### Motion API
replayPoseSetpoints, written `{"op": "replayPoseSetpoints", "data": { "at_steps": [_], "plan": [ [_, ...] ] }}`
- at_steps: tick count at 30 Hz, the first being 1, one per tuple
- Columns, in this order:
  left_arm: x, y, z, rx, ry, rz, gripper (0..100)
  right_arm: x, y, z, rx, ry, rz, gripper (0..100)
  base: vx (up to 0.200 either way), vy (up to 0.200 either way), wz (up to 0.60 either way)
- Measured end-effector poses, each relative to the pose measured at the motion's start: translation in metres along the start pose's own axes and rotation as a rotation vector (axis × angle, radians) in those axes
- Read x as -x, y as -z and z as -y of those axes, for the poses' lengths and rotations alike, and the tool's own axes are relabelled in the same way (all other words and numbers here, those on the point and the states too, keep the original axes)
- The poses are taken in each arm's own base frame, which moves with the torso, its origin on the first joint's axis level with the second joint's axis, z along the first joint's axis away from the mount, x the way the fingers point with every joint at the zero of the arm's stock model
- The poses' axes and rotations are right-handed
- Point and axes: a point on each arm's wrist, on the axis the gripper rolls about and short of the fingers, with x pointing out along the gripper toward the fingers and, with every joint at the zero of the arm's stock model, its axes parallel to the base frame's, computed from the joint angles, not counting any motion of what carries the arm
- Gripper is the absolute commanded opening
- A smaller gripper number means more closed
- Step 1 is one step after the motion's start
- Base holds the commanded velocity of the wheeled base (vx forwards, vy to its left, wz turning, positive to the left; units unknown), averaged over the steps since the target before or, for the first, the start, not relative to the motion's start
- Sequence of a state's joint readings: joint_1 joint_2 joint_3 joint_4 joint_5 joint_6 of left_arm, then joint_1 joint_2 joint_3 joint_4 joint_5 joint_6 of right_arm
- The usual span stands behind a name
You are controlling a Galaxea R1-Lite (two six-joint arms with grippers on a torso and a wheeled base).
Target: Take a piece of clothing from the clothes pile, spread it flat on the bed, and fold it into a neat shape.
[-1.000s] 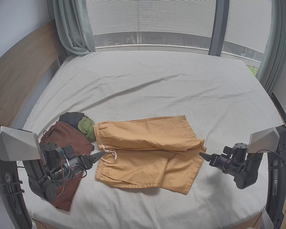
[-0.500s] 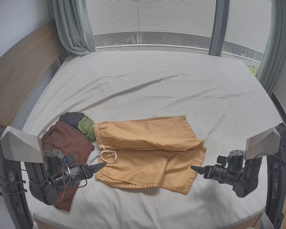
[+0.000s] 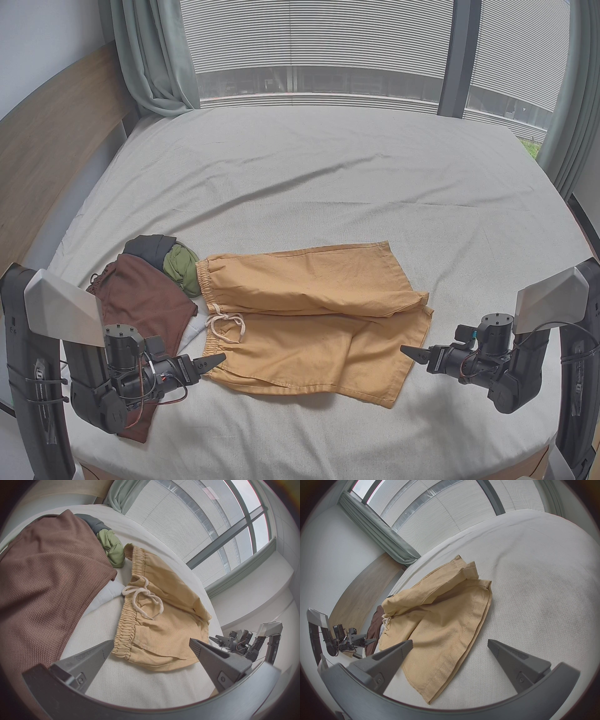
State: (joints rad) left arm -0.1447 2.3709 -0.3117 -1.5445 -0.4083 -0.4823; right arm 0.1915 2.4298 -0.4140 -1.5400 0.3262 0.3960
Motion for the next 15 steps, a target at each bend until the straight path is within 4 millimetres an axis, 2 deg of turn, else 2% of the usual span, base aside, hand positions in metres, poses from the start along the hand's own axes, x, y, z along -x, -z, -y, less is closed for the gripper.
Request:
{"op": "replayPoseSetpoints", "data": {
  "at_steps": [15],
  "plan": [
    [-0.015,0.012,-0.014,0.014,-0.025,-0.039,100,0.0,0.0,0.0,0.001,-0.001,0.0,100,0.0,0.0,0.0]
  ]
}}
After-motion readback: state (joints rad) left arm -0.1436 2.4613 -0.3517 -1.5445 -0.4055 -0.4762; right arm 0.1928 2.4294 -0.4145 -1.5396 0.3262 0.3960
